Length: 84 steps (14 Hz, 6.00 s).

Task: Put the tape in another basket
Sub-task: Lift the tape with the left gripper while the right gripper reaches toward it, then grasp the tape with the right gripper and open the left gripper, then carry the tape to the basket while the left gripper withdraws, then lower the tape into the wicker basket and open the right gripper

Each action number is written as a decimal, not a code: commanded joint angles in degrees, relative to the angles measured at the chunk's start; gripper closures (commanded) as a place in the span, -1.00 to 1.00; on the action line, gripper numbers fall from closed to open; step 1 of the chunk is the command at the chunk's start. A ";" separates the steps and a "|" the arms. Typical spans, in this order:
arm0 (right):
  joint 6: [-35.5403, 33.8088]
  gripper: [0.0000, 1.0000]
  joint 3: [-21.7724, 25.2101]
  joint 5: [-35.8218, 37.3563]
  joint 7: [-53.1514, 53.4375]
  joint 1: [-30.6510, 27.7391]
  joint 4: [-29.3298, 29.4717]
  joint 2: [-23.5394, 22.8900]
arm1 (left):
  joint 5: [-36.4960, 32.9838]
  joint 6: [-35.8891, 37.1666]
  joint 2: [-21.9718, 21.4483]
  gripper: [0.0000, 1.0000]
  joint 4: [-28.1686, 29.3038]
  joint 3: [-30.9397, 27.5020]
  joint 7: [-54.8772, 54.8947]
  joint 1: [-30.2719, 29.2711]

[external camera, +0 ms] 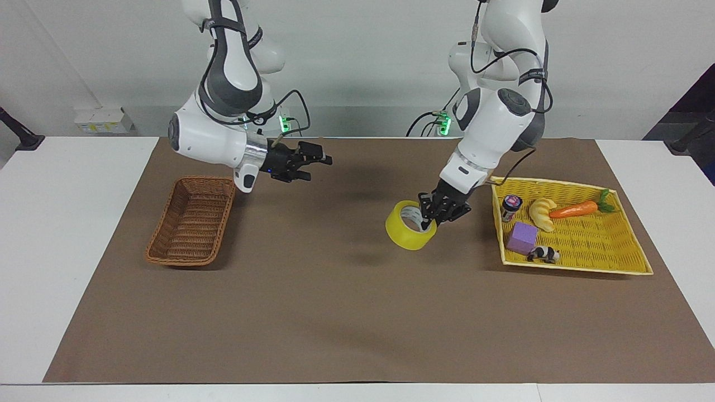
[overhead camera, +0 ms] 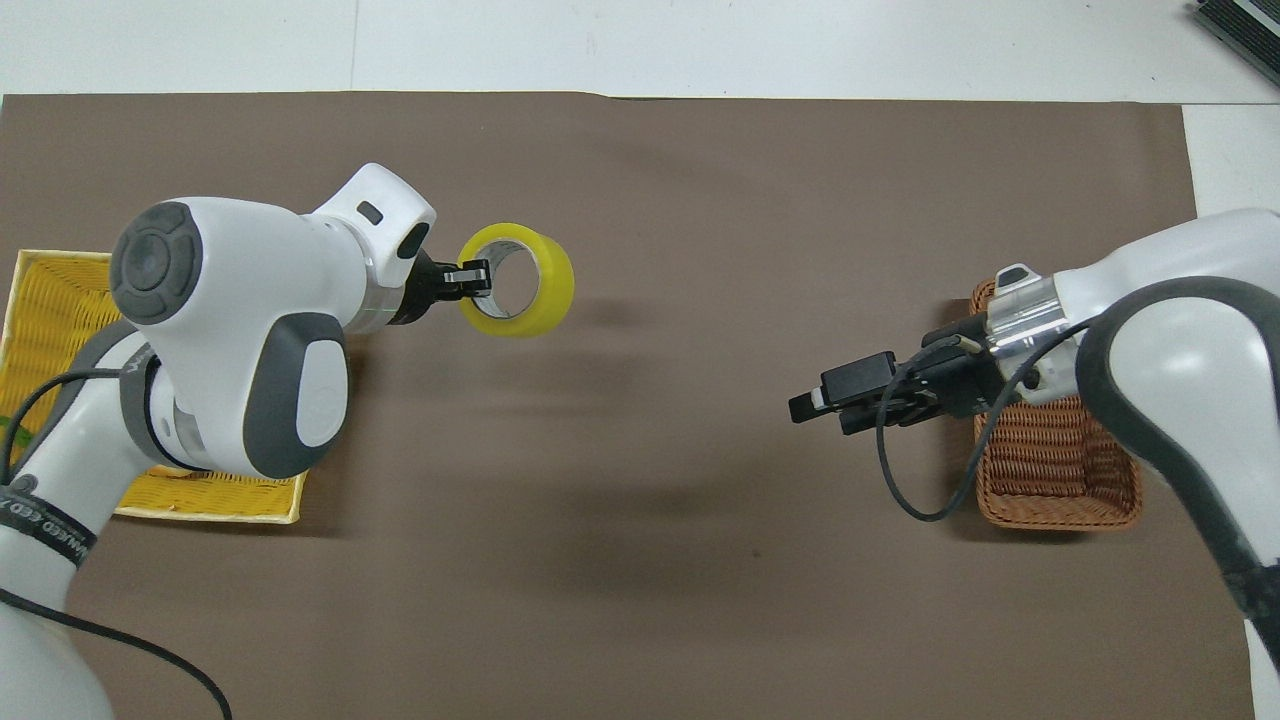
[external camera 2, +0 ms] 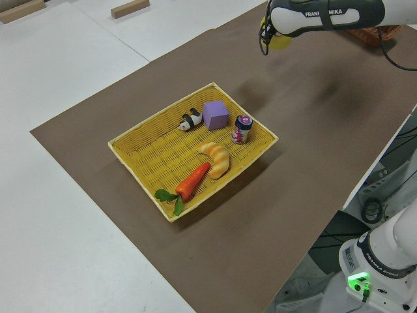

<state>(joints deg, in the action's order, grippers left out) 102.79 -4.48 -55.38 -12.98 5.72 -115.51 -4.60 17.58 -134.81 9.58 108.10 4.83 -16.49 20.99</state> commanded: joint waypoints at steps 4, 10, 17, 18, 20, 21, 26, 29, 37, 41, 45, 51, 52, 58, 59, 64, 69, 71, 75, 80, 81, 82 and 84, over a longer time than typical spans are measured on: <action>9.09 -1.00 0.00 -8.51 -2.05 5.34 1.51 -5.32 | 1.14 0.33 -2.10 1.00 1.84 -1.14 -5.73 6.60; 13.58 -1.00 0.00 -8.86 -2.06 5.62 3.89 -9.37 | 1.14 0.34 -4.74 1.00 5.97 -1.05 -8.47 11.18; 16.57 0.84 0.00 -8.95 -1.70 7.73 3.36 -9.11 | 1.14 -0.63 -4.57 1.00 5.98 -1.23 -10.40 12.15; 16.48 0.95 0.00 -8.78 -1.70 7.99 3.36 -9.11 | 1.14 -0.72 -4.48 1.00 5.89 -1.23 -10.40 12.06; 16.22 1.00 0.00 -8.60 -1.79 8.25 3.36 -9.02 | 1.14 -0.72 -4.39 0.68 5.63 -1.23 -11.45 11.80; 16.22 1.00 0.00 -8.60 -1.70 8.25 3.27 -9.02 | 1.14 -0.72 -4.22 0.15 5.19 -1.23 -11.89 11.54; 15.95 1.00 0.00 -8.60 -1.79 8.25 3.27 -8.93 | 0.26 -0.19 -4.21 -1.00 4.48 -1.76 -9.80 8.47; 16.04 1.00 0.08 -8.08 -2.05 8.17 3.36 -8.93 | -0.88 1.38 -5.53 -1.00 4.31 -1.93 -4.18 3.64; 15.78 1.00 0.70 0.09 0.23 4.48 4.33 -7.62 | -12.40 11.57 -5.36 -1.00 -5.07 -1.76 10.92 -11.30; 13.95 1.00 0.70 11.13 3.64 1.58 8.71 -7.61 | -13.27 23.34 -5.27 -1.00 -14.22 -1.84 16.93 -14.83; 4.73 1.00 0.70 18.19 4.63 -3.16 12.14 -7.53 | -18.03 37.22 -5.88 -1.00 -23.53 -2.28 18.33 -15.53; -5.57 1.00 0.70 24.70 0.60 -12.82 14.35 -7.09 | -17.58 49.46 -6.94 -1.00 -27.68 -1.93 19.66 -16.42; -6.45 1.00 0.70 25.67 -0.72 -14.49 14.43 -7.09 | -17.58 50.51 -6.94 -1.00 -27.68 -1.93 19.65 -16.42; -7.78 1.00 0.70 38.04 -8.03 -18.65 15.84 -7.35 | -17.94 52.54 -10.98 -1.00 -25.40 -1.76 19.22 -16.59; -6.56 1.00 0.61 40.42 -8.03 -18.21 15.41 -7.26 | -17.85 52.28 -10.98 -1.00 -25.40 -1.76 19.22 -16.59; 2.39 1.00 0.61 52.11 -8.11 -15.66 10.06 -5.51 | -17.85 52.11 -10.98 -1.00 -25.40 -1.93 19.22 -16.68; 5.84 1.00 0.70 56.43 -9.00 -18.38 4.78 -4.72 | -17.85 52.11 -10.98 -1.00 -25.40 -1.93 19.22 -16.77; 8.73 0.89 0.70 58.89 -8.91 -18.38 1.18 -2.96 | -17.85 52.11 -10.98 -1.00 -25.40 -1.93 19.22 -16.68; 11.39 -1.00 0.70 59.42 -8.74 -19.78 -1.39 -3.39 | -17.85 52.11 -10.98 -1.00 -25.40 -1.93 19.22 -16.77; 10.42 -1.00 0.70 59.34 -8.82 -19.52 -1.39 -3.31 | -17.85 52.11 -10.98 -1.00 -25.40 -1.93 19.22 -16.68; 9.98 -1.00 0.70 59.34 -8.91 -19.52 -1.30 -3.31 | -17.85 52.11 -10.98 -1.00 -25.40 -1.93 19.22 -16.68; 9.20 -1.00 0.61 59.34 -8.82 -19.61 -1.04 -3.31 | -17.85 52.11 -10.98 -1.00 -25.40 -1.93 19.22 -16.68; 7.70 -1.00 0.61 59.34 -9.52 -19.34 -0.77 -3.31 | -17.85 52.11 -10.98 -1.00 -25.40 -1.93 19.22 -16.68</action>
<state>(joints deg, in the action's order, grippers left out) 111.76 -3.29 2.70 -20.81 -13.11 -115.35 -9.31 0.73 -82.92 -0.43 81.48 2.43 2.38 4.92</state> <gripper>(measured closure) 0.000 0.000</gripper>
